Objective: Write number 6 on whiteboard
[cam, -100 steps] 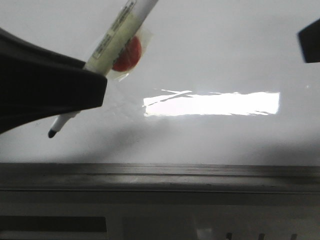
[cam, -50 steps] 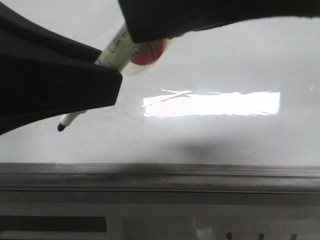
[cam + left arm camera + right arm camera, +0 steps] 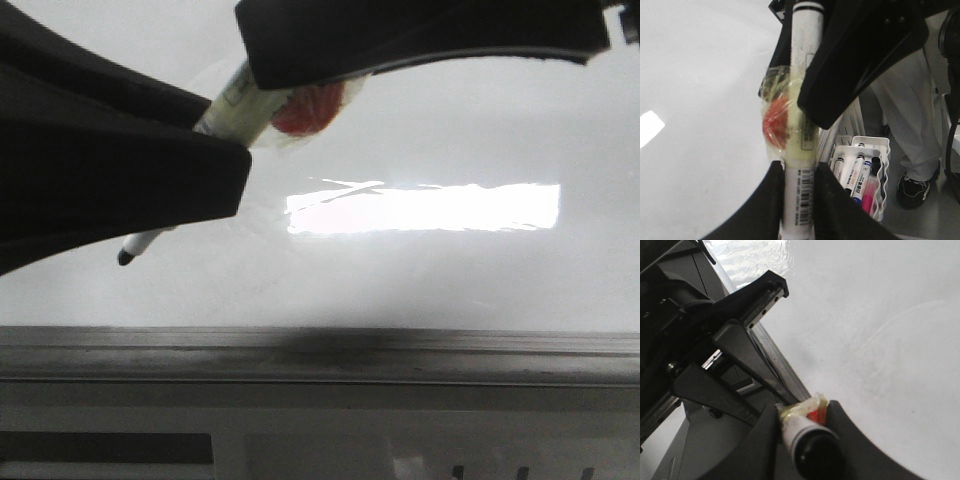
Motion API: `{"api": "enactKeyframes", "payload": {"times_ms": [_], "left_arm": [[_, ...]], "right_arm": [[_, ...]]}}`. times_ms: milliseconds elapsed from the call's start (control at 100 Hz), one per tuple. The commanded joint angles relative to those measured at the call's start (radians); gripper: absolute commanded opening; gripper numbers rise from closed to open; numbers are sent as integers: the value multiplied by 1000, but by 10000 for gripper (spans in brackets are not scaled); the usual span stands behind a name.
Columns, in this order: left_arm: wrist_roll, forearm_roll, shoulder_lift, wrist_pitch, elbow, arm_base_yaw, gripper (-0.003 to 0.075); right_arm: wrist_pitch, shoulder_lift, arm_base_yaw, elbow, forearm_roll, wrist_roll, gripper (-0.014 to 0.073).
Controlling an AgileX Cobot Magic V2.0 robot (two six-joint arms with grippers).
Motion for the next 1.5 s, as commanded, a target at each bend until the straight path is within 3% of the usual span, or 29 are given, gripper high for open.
{"api": "enactKeyframes", "payload": {"times_ms": [0, 50, 230, 310, 510, 640, 840, 950, 1190, 1370, 1490], "left_arm": [[-9, -36, -13, -76, -30, -8, -8], [-9, -44, -13, -61, -30, -8, 28], [-9, -100, -18, -3, -30, -8, 346], [-9, -148, -48, 18, -30, -8, 391], [-9, -166, -229, 211, -30, -8, 388], [-9, -218, -374, 336, -30, -8, 388], [-9, -225, -525, 481, -30, -8, 359], [-9, -225, -543, 481, -30, -8, 310], [-9, -225, -543, 479, -30, -8, 300], [-9, -225, -543, 479, -30, -8, 300], [-9, -225, -543, 479, -30, -8, 300]], "right_arm": [[-86, -7, -5, -35, 2, -7, -69], [-86, -7, -5, -35, 2, -7, -70], [-86, -7, -9, -35, 15, -7, -70], [-86, -7, -11, -35, 37, -7, -70], [-88, -7, -11, -35, 39, -7, -69], [-128, -7, -13, -35, 116, -7, -69], [-146, -7, -123, -51, 175, -7, -69], [-116, -7, -192, -98, 185, -7, -69], [-94, 56, -308, -199, 185, -7, -69], [-80, 163, -327, -222, 185, -7, -70], [46, 249, -327, -222, 185, -7, -70]]}}
